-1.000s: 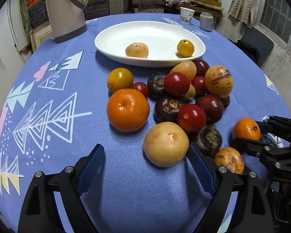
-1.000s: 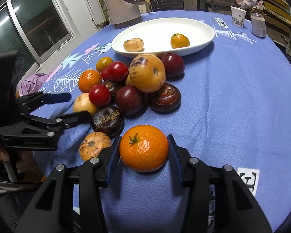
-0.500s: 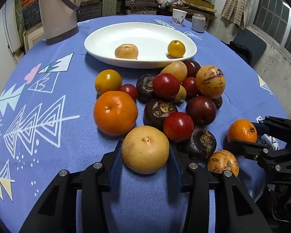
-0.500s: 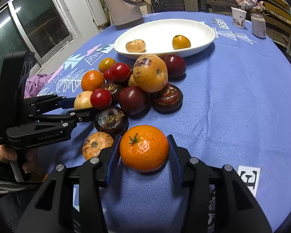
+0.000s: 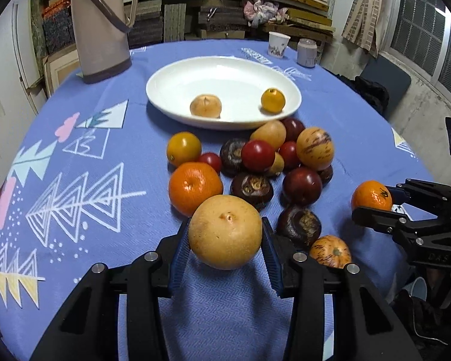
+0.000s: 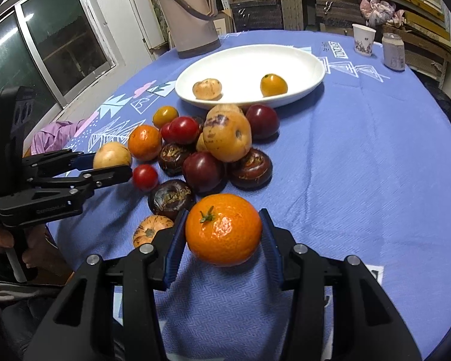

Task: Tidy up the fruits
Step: 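Grasp the pale pear with the left gripper while the right gripper holds the mandarin, then lower both fruits onto the white plate and open both grippers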

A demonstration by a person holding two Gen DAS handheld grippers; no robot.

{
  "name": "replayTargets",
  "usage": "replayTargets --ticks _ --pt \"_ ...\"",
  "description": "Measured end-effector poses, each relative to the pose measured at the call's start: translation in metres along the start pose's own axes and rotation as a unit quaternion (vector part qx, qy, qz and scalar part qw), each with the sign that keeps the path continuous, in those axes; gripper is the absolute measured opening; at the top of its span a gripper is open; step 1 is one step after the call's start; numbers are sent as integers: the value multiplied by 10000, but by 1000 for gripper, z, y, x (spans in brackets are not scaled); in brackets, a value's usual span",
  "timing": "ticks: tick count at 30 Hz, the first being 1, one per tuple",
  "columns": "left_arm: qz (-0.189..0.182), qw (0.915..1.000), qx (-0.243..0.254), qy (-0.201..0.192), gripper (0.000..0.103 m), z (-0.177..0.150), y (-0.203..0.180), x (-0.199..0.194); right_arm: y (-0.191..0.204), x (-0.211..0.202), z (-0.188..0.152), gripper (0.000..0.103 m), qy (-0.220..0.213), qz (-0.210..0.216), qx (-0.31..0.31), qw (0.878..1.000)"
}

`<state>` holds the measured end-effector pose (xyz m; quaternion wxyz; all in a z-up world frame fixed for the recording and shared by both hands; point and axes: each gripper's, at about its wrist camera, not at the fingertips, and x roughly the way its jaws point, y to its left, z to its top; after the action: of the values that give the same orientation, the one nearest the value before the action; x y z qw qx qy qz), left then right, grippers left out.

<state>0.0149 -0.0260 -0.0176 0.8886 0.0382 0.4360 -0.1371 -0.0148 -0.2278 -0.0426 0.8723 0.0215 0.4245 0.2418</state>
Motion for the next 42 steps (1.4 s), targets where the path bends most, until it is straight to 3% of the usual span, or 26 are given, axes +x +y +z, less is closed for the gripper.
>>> replayTargets --ticks 9,18,29,41,42 --pt "81 9996 157 -225 45 27 -1 -13 -6 -22 38 46 -424 -79 -142 9990" --pt "309 9975 204 -609 45 97 11 -1 -24 -2 114 46 -673 -68 -157 9976" --pt "423 9990 -71 -143 45 153 44 81 -58 76 184 46 -310 -92 59 9995" --pt "348 9984 -362 267 46 168 62 130 -89 133 191 47 186 -272 388 9987" --pt "374 9982 -386 260 53 168 62 130 -91 134 190 48 202 -327 421 9984"
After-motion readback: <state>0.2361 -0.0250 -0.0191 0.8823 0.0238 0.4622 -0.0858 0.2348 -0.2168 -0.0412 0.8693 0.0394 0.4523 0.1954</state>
